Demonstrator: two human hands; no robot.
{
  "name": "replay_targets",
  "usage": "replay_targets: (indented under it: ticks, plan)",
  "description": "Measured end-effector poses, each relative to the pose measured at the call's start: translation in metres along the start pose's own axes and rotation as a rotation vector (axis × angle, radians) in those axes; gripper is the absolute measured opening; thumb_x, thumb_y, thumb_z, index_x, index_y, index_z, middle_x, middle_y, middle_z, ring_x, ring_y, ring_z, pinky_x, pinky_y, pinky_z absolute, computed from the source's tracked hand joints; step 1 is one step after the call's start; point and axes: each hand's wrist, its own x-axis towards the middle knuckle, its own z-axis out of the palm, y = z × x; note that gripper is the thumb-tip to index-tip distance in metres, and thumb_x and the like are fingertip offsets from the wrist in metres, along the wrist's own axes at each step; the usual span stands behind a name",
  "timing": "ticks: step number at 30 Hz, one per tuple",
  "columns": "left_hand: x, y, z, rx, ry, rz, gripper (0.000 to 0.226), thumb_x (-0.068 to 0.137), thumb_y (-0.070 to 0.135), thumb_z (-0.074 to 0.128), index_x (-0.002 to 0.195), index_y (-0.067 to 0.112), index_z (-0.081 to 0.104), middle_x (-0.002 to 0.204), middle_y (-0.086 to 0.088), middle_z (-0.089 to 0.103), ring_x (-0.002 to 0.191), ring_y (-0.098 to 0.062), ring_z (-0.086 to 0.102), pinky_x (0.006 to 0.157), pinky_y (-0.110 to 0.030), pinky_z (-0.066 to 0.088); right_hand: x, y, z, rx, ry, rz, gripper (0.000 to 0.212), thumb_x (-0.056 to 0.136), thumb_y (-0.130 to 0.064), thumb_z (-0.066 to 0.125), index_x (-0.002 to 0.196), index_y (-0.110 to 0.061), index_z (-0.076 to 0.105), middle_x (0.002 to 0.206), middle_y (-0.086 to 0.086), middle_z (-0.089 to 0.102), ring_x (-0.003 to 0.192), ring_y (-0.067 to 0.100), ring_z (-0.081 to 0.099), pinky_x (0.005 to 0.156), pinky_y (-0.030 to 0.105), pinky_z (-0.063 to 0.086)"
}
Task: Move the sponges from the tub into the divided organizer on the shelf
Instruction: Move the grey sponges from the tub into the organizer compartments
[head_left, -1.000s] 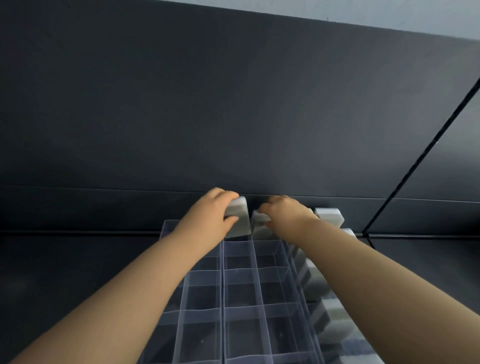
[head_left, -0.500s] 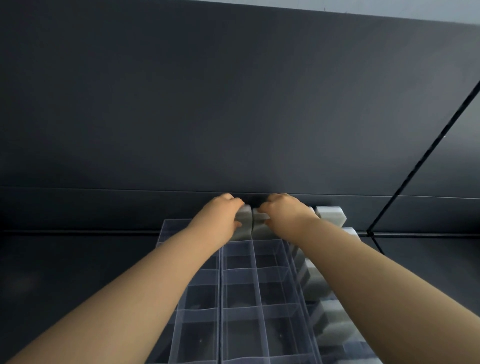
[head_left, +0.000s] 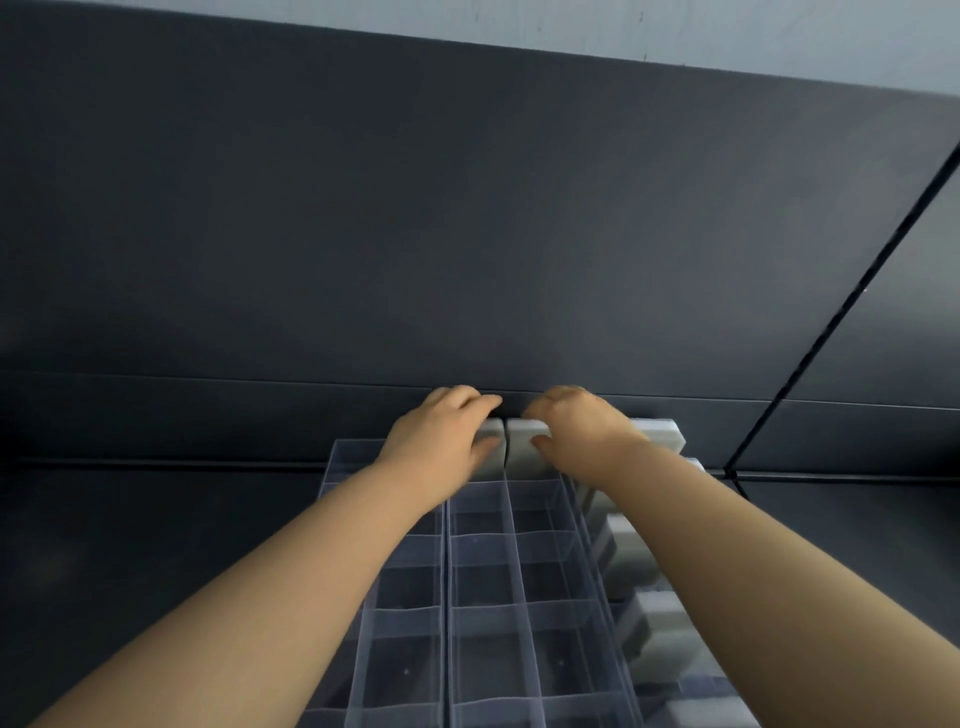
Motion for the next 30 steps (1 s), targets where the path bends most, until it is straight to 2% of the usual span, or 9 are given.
replay_targets:
  ticks: [4,8,13,18,22,27,30]
  plan:
    - [-0.009,0.009,-0.044,0.040,0.157,0.107,0.044,0.093,0.035,0.048,0.135,0.025,0.044,0.129,0.007,0.050,0.120,-0.014,0.041,0.082,-0.033,0.045,-0.021,-0.001,-0.029,0.138,0.229,-0.014,0.035,0.090,-0.029,0.055,0.123,-0.018,0.056,0.123,0.005,0.055,0.117,0.024,0.048,0.092,0.034,0.043]
    - [-0.021,0.020,-0.089,0.034,0.321,0.200,0.041,0.090,0.029,0.054,0.129,0.017,0.053,0.118,-0.001,0.060,0.111,-0.022,0.052,0.076,-0.034,0.046,-0.046,-0.009,-0.065,0.240,0.489,-0.013,0.036,0.089,-0.031,0.057,0.124,-0.018,0.057,0.127,0.001,0.056,0.120,0.020,0.049,0.097,0.032,0.041]
    - [-0.038,0.037,-0.122,0.007,0.436,0.278,0.039,0.089,0.026,0.055,0.125,0.014,0.056,0.112,-0.004,0.063,0.105,-0.024,0.056,0.075,-0.036,0.049,-0.083,-0.023,-0.091,0.323,0.644,0.000,0.037,0.089,-0.033,0.056,0.124,-0.021,0.057,0.128,-0.002,0.056,0.122,0.014,0.047,0.102,0.027,0.037]
    - [-0.062,0.070,-0.128,-0.014,0.430,0.313,0.042,0.089,0.034,0.043,0.123,0.015,0.057,0.110,-0.001,0.064,0.102,-0.023,0.058,0.073,-0.035,0.050,-0.133,-0.028,-0.091,0.263,0.624,0.025,0.044,0.088,-0.040,0.052,0.131,-0.029,0.049,0.138,-0.011,0.047,0.129,0.007,0.037,0.098,0.017,0.028]
    - [-0.081,0.110,-0.115,-0.048,0.412,0.333,0.038,0.087,0.031,0.052,0.120,0.014,0.061,0.107,-0.001,0.066,0.098,-0.023,0.060,0.070,-0.033,0.048,-0.183,-0.011,-0.080,0.216,0.569,0.086,0.048,0.088,-0.045,0.050,0.135,-0.035,0.043,0.141,-0.016,0.041,0.131,0.003,0.032,0.097,0.020,0.030]
    - [-0.106,0.193,-0.090,-0.116,0.387,0.411,0.041,0.085,0.034,0.047,0.119,0.016,0.062,0.105,0.000,0.067,0.096,-0.023,0.061,0.071,-0.031,0.048,-0.270,0.032,-0.068,0.256,0.571,0.195,0.052,0.086,-0.045,0.054,0.136,-0.034,0.041,0.140,-0.015,0.043,0.129,0.004,0.034,0.096,0.017,0.028]
    - [-0.123,0.259,-0.067,-0.192,0.343,0.468,0.040,0.084,0.030,0.052,0.120,0.015,0.061,0.105,-0.001,0.067,0.097,-0.024,0.061,0.074,-0.034,0.049,-0.341,0.065,-0.058,0.302,0.547,0.299,0.056,0.085,-0.046,0.057,0.137,-0.033,0.040,0.138,-0.015,0.044,0.128,0.004,0.036,0.099,0.018,0.029]
